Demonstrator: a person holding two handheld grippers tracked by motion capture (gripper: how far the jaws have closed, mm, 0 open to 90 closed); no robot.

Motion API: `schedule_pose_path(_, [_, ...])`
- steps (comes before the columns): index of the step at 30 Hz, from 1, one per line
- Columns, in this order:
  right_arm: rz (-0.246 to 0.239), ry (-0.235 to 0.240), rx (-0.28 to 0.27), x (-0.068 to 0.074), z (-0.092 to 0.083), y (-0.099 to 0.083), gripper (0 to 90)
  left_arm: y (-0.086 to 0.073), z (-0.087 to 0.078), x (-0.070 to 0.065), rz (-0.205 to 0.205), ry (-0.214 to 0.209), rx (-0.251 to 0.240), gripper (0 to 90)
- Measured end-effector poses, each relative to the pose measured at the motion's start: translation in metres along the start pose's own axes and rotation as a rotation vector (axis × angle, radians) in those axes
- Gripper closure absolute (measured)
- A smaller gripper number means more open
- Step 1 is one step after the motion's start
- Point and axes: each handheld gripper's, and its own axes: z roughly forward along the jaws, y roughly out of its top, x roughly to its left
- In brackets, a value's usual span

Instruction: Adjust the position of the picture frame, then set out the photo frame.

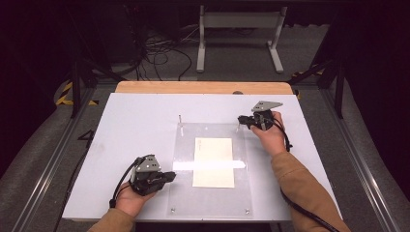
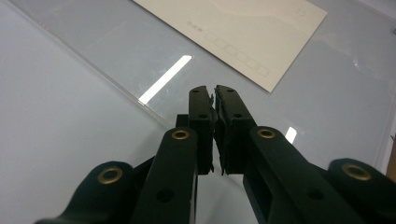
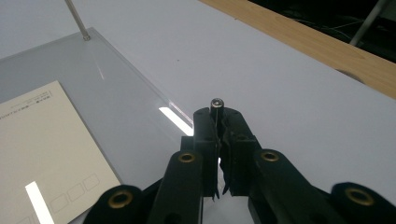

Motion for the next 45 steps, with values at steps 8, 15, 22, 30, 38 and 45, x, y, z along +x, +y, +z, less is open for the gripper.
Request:
schedule_pose_path(8, [0.044, 0.031, -0.034, 0.002, 0.0, -0.004, 76.0, 0.002, -0.001, 0.002, -0.006, -0.006, -0.012, 80.0])
schedule_pose_path(15, [0.036, 0.002, -0.042, 0.006, -0.017, -0.01, 58.6, -0.002, -0.011, 0.007, -0.028, -0.018, -0.042, 64.4])
schedule_pose_path(22, [0.065, -0.014, -0.077, 0.012, -0.024, -0.016, 58.1, -0.006, -0.022, 0.007, -0.044, 0.0, -0.074, 51.0])
schedule_pose_path(30, [0.105, -0.059, -0.12, 0.018, -0.006, -0.022, 61.8, -0.012, -0.025, 0.014, -0.089, 0.007, -0.086, 49.1])
schedule_pose_path(38, [0.061, -0.098, -0.101, 0.019, 0.004, -0.009, 80.5, -0.013, -0.026, 0.015, -0.091, 0.016, -0.082, 49.7])
schedule_pose_path(45, [0.113, -0.121, -0.1, 0.02, 0.007, -0.01, 85.3, -0.014, -0.024, 0.015, -0.088, 0.012, -0.077, 49.8])
